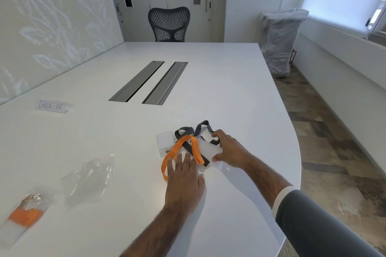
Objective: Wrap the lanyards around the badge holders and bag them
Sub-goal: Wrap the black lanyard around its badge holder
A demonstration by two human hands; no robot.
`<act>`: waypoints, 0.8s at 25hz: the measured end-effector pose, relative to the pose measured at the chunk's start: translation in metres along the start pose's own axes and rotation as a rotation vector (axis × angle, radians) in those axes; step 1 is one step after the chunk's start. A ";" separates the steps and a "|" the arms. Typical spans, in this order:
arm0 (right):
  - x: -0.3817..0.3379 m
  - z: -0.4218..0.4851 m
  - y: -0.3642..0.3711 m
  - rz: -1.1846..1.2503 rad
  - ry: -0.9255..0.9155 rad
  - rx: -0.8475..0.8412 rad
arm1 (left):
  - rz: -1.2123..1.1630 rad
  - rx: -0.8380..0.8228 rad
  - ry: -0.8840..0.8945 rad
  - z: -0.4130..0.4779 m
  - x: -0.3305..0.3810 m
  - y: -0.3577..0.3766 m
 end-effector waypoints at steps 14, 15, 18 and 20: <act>-0.051 -0.023 -0.056 0.742 0.010 0.194 | -1.274 -0.149 -0.269 0.044 -0.018 -0.089; -0.057 -0.026 -0.054 0.787 0.000 0.169 | -1.310 -0.160 -0.277 0.046 -0.017 -0.095; -0.071 -0.032 -0.052 0.736 -0.039 0.101 | -1.305 -0.085 -0.263 0.049 -0.024 -0.122; -0.083 -0.034 -0.055 0.587 -0.079 0.112 | -1.253 -0.083 -0.181 0.051 -0.025 -0.136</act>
Point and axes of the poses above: each hand's wrist, its own z-axis towards the middle knuckle, its own y-axis out of the palm, x = y × z, the point moved 7 cm from there along z, towards the middle knuckle, and after that the axes turned 11 degrees about -y, right-handed, at the moved point
